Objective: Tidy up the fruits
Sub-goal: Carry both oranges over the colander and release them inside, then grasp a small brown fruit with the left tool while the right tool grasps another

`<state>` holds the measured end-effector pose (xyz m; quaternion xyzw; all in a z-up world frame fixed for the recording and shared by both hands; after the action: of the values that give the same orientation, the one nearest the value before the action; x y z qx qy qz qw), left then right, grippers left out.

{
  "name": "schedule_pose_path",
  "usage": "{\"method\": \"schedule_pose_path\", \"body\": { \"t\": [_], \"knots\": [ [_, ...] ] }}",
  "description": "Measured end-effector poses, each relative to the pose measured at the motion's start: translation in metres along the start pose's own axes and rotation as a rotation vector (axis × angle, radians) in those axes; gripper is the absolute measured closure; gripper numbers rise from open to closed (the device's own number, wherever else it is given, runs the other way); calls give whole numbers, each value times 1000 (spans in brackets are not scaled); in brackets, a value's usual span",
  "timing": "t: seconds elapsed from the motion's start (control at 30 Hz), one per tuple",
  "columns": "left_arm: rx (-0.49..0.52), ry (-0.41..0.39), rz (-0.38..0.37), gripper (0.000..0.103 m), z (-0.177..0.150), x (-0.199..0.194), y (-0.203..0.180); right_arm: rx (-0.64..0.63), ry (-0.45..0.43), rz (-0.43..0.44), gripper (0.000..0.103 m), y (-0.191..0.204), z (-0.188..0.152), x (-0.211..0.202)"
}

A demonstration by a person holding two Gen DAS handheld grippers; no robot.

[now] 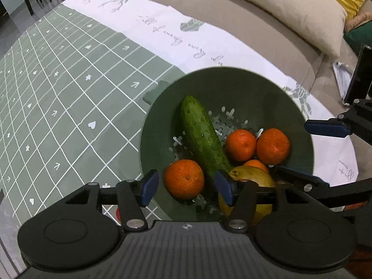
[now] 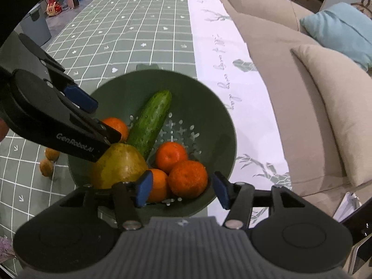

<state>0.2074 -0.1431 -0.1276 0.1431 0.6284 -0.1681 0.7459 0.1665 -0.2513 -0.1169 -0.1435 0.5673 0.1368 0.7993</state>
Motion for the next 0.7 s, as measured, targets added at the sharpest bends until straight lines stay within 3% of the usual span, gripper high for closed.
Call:
{"method": "schedule_pose_path", "body": {
  "t": [0.2, 0.27, 0.53, 0.7],
  "knots": [
    [29, -107, 25, 32, -7, -35, -1, 48, -44, 2, 41, 3, 2, -21],
    [35, -153, 46, 32, -12, -48, 1, 80, -65, -4, 32, 5, 1, -29],
    [7, -309, 104, 32, -44, -89, 19, 267, -157, 18, 30, 23, -15, -57],
    [-37, -342, 112, 32, -72, -96, 33, 401, -203, 75, 30, 42, -30, -66]
  ]
}}
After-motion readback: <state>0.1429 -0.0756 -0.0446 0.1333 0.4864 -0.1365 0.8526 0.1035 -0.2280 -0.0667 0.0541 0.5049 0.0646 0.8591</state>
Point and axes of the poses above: each gripper's, at about its wrist camera, not at the fingertips, and x roughly the way its jaws point, y to its left, z to its top, the point moved 8 cm from there along x, roughly the way its jaws point, and after that the axes turned 9 degrees about y, right-handed, at the moved point
